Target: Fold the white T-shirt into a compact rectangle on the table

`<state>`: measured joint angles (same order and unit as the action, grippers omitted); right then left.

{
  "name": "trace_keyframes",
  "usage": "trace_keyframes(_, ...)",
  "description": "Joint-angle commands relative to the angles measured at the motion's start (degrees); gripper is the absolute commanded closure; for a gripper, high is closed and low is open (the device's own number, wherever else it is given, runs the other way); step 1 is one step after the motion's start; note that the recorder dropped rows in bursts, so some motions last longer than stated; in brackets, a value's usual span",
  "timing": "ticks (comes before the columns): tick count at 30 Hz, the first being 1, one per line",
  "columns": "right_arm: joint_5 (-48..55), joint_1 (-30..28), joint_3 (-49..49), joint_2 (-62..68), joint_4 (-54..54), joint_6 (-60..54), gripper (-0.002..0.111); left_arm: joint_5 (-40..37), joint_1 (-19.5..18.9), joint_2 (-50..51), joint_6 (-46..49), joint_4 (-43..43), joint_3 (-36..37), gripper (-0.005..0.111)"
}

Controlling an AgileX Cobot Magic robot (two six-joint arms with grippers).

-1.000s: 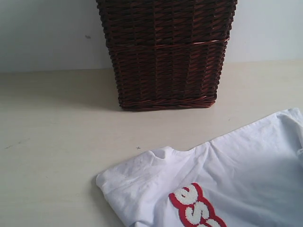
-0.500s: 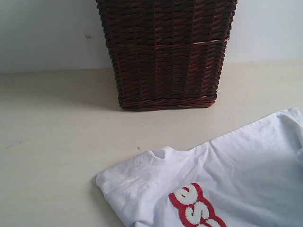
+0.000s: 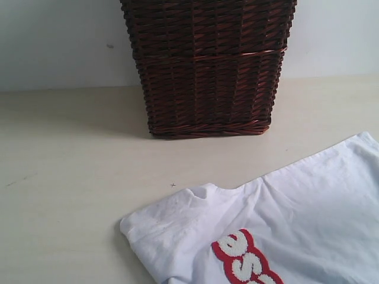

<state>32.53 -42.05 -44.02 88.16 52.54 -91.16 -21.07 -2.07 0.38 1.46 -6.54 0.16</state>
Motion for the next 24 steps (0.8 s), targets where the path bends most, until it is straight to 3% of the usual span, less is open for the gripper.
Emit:
trace_keyframes(1, 0.14, -5.66, -0.37, -4.49, -16.67, 6.32, 0.057, 0.52, -0.09, -0.38, -0.2, -0.14, -0.16, 0.107)
trace_keyframes(4, 10.89, -9.25, -0.37, -4.92, -27.2, 8.67, 0.059, 0.52, -0.09, -0.38, -0.2, -0.14, -0.16, 0.107)
trace_keyframes(6, 18.94, -10.9, -0.26, -4.16, -27.14, 3.75, 0.059, 0.52, -0.09, -0.38, -0.2, -0.14, -0.16, 0.107)
trace_keyframes(13, 29.97, -10.76, -0.26, -2.67, -5.48, -15.2, 0.067, 0.52, -0.09, -0.38, -0.2, -0.14, -0.16, 0.107)
trace_keyframes(18, 24.32, -4.91, -0.26, 1.03, -12.19, -7.83, 0.085, 0.52, -0.09, -0.38, -0.2, -0.14, -0.16, 0.107)
trace_keyframes(24, 11.19, -4.24, -0.26, 7.95, -14.83, 2.04, 0.1, 0.52, -0.09, -0.38, -0.2, -0.14, -0.16, 0.107)
